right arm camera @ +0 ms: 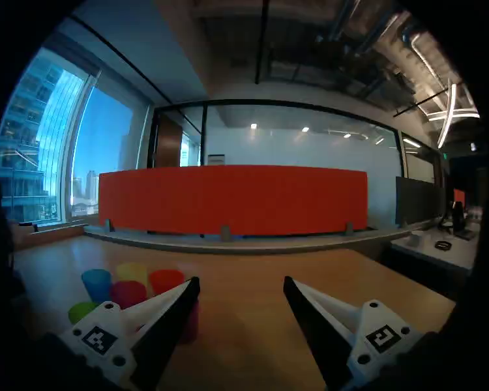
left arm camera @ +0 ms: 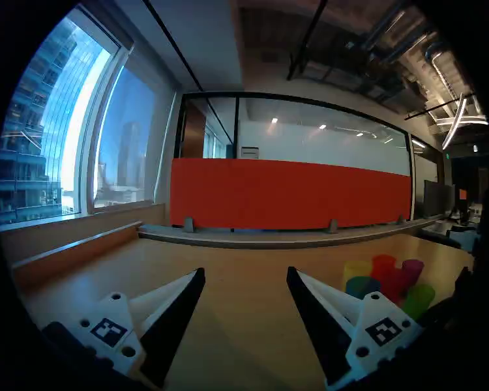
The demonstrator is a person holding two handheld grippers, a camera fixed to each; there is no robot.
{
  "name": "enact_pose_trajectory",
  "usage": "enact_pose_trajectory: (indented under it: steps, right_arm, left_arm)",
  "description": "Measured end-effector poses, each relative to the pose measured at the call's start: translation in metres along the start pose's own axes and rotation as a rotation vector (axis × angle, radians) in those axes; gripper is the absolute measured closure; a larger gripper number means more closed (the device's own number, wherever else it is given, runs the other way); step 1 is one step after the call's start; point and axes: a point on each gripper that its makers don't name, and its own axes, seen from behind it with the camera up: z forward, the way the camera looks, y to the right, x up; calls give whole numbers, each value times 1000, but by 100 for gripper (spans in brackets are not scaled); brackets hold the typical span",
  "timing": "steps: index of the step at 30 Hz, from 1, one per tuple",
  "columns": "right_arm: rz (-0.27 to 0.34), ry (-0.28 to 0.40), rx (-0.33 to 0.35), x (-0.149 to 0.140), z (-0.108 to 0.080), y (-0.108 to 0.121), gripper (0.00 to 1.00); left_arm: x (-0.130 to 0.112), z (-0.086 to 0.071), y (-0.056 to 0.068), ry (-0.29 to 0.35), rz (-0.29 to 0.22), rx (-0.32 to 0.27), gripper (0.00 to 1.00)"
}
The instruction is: Pour water
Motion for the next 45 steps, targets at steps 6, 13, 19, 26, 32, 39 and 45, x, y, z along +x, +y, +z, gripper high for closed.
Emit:
enact_pose_trajectory:
  steps: [6, 13, 19, 26, 32, 39, 45]
  right_arm:
    - [-3, -13, 18, 25, 2, 2, 1]
    - [19, -40, 30, 58, 6, 6, 1]
    - [52, -45, 40, 90, 11, 9, 1]
    - [63, -48, 53, 120, 16, 8, 1]
    - [50, -42, 71, 141, 18, 4, 1]
    - [38, -37, 94, 144, 17, -2, 1]
    - [24, -40, 167, 143, 12, -12, 1]
  left_arm:
    - [28, 2, 3, 7, -14, -15, 7]
    - [64, 6, 13, 10, 3, -51, 7]
    - [95, 11, 22, 11, 36, -86, 7]
    - [122, 16, 33, 3, 67, -128, 7]
    - [153, 18, 42, 18, 84, -159, 7]
    - [166, 18, 47, 22, 87, -200, 7]
    - [168, 14, 51, 22, 102, -255, 7]
